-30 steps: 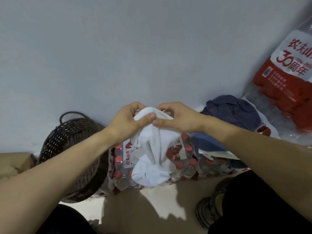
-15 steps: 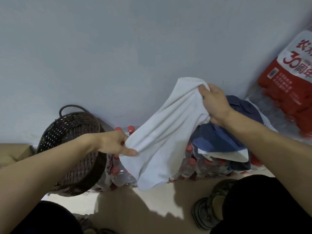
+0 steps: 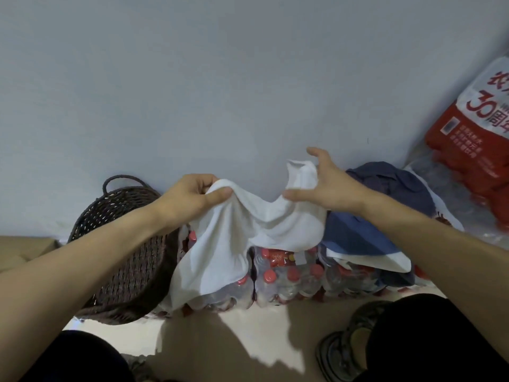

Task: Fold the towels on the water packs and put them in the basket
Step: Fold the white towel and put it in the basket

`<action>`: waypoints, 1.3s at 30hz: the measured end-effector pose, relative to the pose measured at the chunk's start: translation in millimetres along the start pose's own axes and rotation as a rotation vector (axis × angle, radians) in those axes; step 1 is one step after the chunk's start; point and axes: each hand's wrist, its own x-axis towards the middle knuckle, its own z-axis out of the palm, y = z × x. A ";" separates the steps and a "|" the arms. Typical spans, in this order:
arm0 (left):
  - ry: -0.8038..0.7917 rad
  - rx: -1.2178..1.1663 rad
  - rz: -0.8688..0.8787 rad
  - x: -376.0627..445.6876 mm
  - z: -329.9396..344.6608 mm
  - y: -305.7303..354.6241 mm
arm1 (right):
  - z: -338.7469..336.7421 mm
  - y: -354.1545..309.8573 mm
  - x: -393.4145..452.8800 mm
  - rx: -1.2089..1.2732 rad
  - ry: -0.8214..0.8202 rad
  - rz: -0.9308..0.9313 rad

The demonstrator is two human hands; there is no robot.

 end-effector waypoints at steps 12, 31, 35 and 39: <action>-0.169 -0.011 0.058 -6.3 12.0 13.2 | 47.0 -24.2 9.7 -0.003 -0.160 -0.332; -0.233 0.128 -0.192 -9.4 -20.5 -33.9 | 2.5 3.6 15.4 0.547 0.058 0.192; -0.134 0.305 -0.168 -7.9 -30.6 -32.0 | -4.9 12.6 14.9 0.510 0.098 0.215; -0.078 0.249 -0.203 -9.0 -37.7 -26.4 | -7.3 17.9 16.6 0.427 0.161 0.231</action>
